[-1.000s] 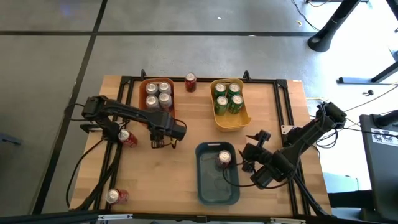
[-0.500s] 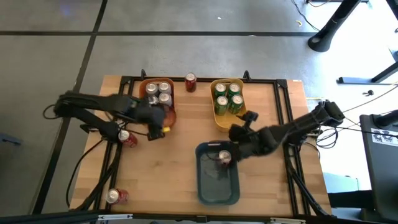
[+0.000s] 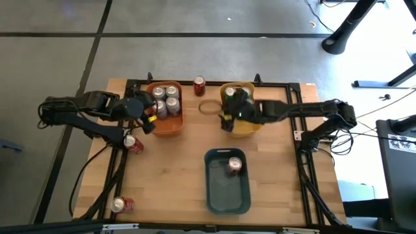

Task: Sort soda cans
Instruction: Put the red soda can into the blue bin

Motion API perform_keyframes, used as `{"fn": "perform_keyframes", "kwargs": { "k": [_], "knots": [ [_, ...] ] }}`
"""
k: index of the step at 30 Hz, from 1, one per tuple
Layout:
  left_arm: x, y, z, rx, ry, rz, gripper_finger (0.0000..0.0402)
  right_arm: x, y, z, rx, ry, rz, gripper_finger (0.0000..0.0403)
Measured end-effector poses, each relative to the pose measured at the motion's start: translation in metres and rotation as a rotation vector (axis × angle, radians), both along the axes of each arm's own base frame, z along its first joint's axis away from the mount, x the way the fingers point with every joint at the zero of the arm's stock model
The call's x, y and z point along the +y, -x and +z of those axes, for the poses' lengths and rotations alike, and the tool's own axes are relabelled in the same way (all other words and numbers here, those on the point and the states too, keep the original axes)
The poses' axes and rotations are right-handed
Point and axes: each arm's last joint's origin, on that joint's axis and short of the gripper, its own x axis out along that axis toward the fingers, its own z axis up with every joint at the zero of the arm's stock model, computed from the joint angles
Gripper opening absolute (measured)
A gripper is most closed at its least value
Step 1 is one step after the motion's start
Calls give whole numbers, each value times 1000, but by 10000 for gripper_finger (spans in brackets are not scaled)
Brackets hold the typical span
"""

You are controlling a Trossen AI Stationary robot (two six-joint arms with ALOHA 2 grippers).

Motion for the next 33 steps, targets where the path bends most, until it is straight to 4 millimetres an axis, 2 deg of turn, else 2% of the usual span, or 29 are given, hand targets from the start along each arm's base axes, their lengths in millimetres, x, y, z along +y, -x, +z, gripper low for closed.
{"fn": "perform_keyframes", "kwargs": {
  "k": [6,13,17,22,33],
  "knots": [
    [0,0,-18,-23,8,5,212,-29,-5,10,-163,-27,-88,358],
    [-1,-9,-37,-16,-17,-25,212,-47,-6,18,-247,-20,-104,358],
    [-1,-12,-42,-14,-30,-38,212,-63,-12,21,-350,-58,-50,358],
    [-1,-13,-44,-13,-42,-51,212,-101,-23,9,-372,-104,-34,358],
    [-1,-13,-44,5,-85,-73,212,-186,-61,13,-301,-188,-87,358]
  ]
}}
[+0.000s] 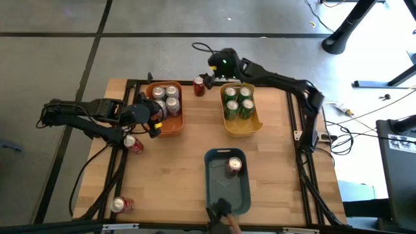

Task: Sort soda cans
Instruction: Put the red soda can into the blue bin

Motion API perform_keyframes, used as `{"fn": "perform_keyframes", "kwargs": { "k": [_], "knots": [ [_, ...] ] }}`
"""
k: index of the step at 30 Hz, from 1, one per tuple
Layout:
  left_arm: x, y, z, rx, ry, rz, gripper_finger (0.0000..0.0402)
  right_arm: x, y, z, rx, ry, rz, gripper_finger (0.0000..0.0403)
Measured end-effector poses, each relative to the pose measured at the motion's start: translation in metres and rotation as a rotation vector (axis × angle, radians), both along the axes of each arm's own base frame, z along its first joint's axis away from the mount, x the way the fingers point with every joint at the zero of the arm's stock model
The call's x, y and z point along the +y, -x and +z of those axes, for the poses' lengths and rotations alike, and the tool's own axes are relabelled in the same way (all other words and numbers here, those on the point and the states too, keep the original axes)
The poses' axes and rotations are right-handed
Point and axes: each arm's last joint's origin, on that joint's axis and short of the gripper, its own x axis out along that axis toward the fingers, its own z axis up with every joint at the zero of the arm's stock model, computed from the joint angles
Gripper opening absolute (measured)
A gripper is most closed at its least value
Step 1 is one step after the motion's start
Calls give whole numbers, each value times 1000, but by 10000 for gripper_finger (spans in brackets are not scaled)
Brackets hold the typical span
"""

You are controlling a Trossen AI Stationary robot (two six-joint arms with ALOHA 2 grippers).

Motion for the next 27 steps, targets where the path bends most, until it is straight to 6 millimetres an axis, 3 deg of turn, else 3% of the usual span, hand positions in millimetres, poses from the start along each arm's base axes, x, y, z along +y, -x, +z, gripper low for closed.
{"fn": "perform_keyframes", "kwargs": {
  "k": [4,9,19,27],
  "knots": [
    [0,-1,1,-11,-1,-3,212,-23,-15,-5,35,-39,-13,358],
    [0,-1,1,-14,-3,-5,212,-37,-30,-15,50,-81,-21,358],
    [0,-1,1,-20,2,0,212,-45,-44,-53,119,-147,-7,358],
    [0,-1,1,-21,3,1,212,-47,-49,-72,146,-174,21,358]
  ]
}}
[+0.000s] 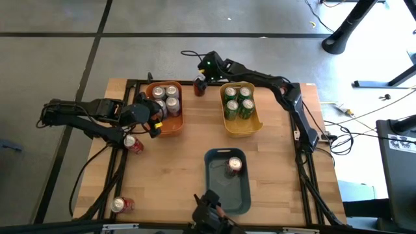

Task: Sort soda cans
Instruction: Put the red soda can into the blue bin

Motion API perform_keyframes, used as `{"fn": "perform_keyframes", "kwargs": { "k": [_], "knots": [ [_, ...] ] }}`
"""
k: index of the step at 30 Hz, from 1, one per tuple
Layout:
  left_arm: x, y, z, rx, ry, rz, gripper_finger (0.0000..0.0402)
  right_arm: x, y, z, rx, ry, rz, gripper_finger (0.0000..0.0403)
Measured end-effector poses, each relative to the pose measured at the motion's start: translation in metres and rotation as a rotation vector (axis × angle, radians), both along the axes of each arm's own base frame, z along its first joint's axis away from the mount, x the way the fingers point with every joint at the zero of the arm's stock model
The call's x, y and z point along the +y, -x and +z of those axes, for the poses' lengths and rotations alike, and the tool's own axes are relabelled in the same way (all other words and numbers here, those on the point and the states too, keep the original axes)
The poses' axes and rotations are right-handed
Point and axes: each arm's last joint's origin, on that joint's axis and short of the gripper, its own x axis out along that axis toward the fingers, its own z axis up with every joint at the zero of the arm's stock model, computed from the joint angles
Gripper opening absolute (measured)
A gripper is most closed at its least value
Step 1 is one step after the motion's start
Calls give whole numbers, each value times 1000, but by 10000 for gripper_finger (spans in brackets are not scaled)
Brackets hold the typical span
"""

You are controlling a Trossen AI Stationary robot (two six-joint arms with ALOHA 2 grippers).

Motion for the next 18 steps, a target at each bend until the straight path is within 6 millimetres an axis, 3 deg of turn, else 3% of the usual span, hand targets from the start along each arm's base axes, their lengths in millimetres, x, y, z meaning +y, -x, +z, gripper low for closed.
{"fn": "perform_keyframes", "kwargs": {
  "k": [18],
  "knots": [
    [0,0,0,-4,0,-1,212,-4,-6,-35,82,17,7,358]
  ]
}}
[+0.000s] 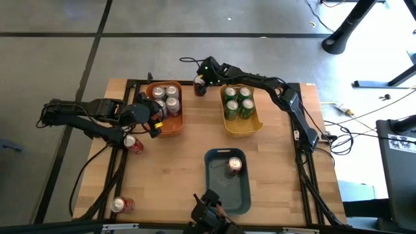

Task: Sort soda cans
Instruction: Put the red soda can into the blue bin

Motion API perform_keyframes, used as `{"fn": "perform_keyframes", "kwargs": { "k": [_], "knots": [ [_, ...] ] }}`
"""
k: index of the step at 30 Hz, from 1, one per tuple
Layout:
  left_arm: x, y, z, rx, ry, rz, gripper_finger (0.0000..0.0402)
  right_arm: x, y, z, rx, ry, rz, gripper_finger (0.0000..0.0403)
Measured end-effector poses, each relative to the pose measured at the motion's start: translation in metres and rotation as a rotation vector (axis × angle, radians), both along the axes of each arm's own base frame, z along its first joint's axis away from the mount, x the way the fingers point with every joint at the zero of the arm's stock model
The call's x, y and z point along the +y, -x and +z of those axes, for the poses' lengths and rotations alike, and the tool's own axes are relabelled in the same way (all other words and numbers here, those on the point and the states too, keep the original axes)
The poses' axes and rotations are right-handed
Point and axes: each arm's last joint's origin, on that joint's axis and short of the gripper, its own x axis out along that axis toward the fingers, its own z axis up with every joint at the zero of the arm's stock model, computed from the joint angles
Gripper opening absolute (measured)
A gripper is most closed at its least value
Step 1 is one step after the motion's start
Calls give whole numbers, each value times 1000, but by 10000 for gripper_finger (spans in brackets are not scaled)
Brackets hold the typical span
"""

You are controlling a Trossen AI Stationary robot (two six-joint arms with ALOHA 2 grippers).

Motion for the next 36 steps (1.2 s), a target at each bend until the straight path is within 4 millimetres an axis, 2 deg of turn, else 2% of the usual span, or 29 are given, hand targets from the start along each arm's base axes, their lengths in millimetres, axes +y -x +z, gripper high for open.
{"fn": "perform_keyframes", "kwargs": {
  "k": [8,15,23,30,36],
  "knots": [
    [0,-1,1,-15,-1,-2,212,0,0,1,-3,6,8,352],
    [0,-1,1,-21,12,10,212,-2,0,2,-17,19,2,282],
    [0,-1,1,-23,14,13,212,1,-1,8,-16,37,22,282],
    [0,-1,1,-23,14,12,212,10,2,53,-82,85,44,282],
    [0,-1,1,-10,-1,-3,212,31,17,99,-124,94,83,282]
  ]
}}
